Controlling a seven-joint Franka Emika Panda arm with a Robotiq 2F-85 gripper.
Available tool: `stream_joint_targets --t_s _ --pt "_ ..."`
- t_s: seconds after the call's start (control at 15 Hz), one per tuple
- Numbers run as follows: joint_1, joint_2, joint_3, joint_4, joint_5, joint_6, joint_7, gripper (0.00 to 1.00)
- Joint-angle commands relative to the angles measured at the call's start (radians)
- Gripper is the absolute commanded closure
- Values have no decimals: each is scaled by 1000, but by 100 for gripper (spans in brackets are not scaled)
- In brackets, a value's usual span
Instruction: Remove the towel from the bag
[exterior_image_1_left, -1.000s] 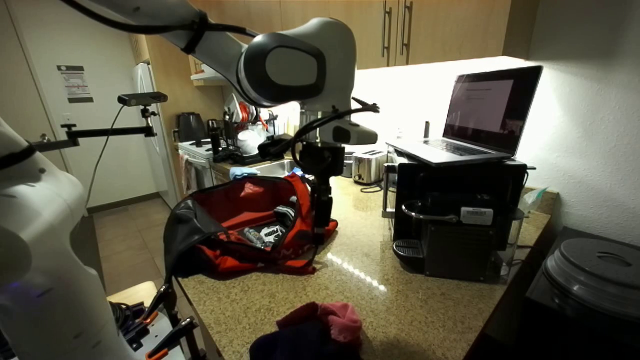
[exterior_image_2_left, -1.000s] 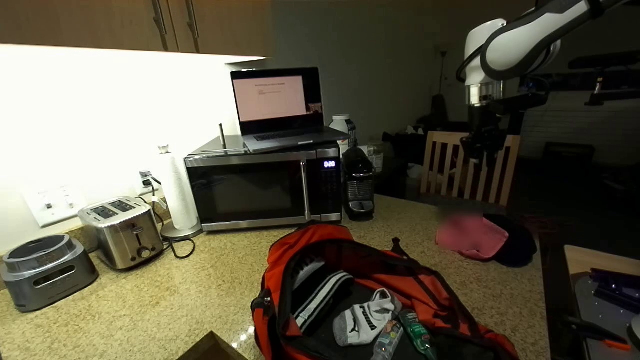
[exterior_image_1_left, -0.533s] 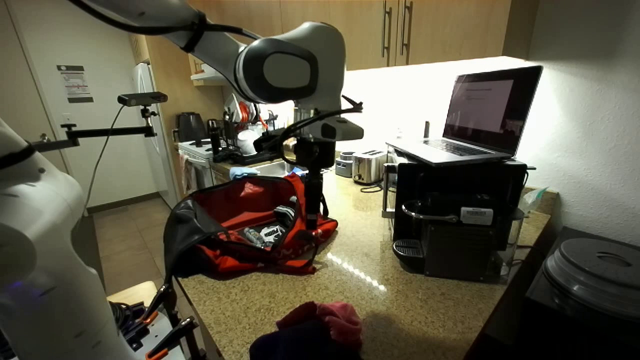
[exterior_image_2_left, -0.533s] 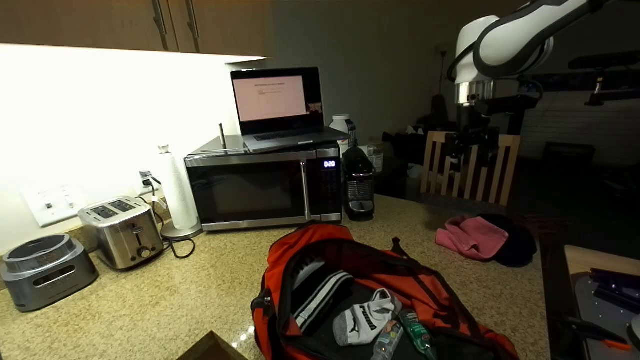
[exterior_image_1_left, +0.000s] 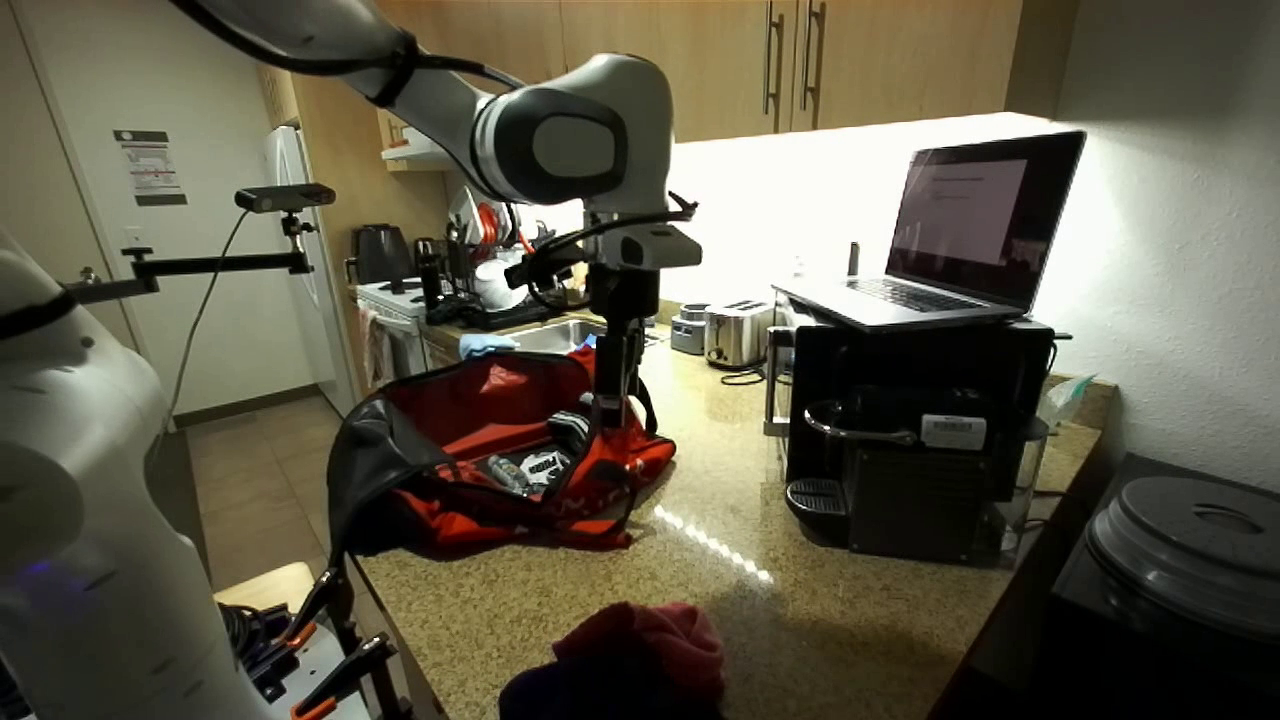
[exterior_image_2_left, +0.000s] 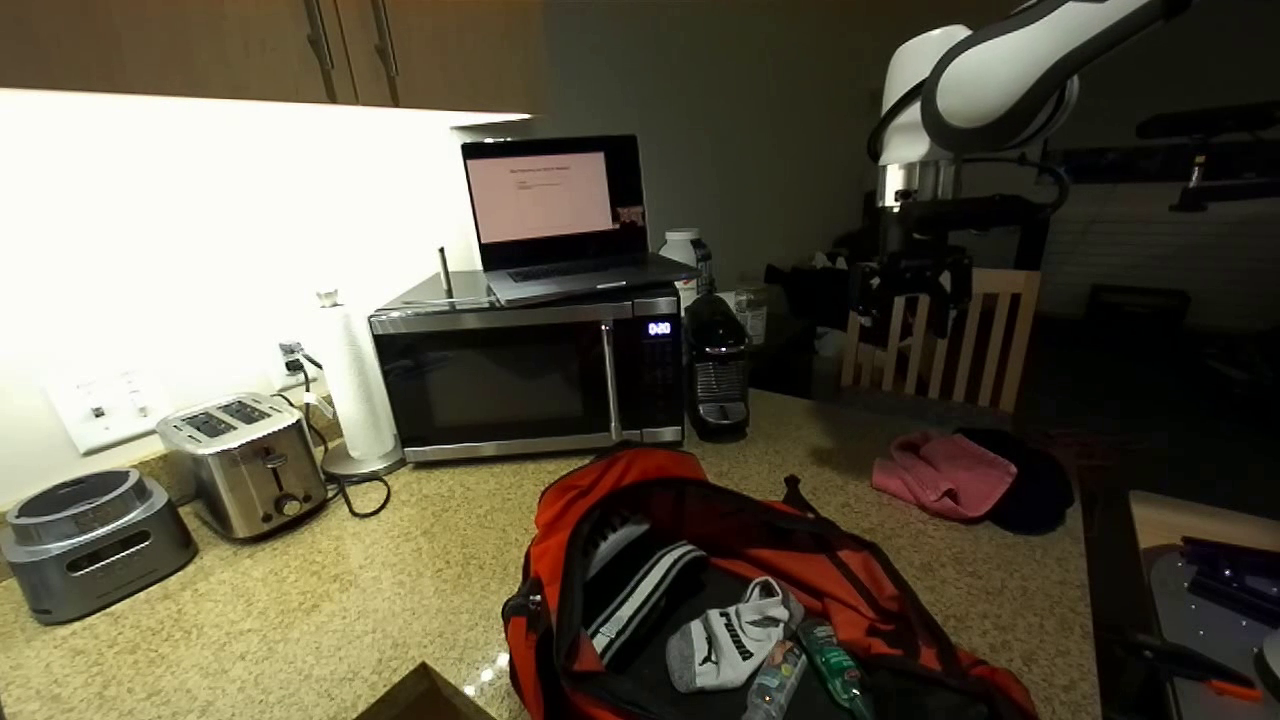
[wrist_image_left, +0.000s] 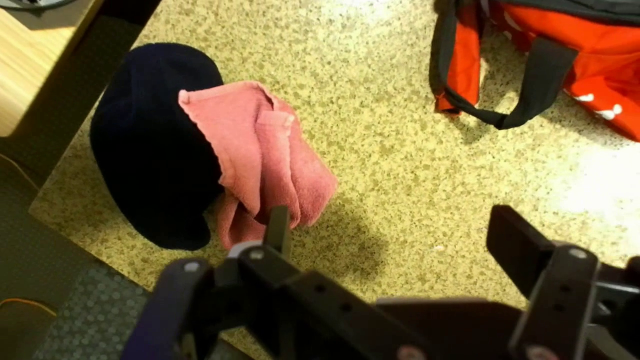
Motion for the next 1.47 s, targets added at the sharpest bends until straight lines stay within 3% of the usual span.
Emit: stream_joint_targets --t_s 0.0,0.2,0.4,1.13,1.4 --pt "8 11 15 16 16 20 91 0" --pt "25 -12 23 16 9 22 85 0" --pt "56 -35 23 14 18 1 -7 0" --pt "99 -156 -17 -37 11 -180 -594 0" --pt "130 -156 -9 -22 13 -218 -739 0"
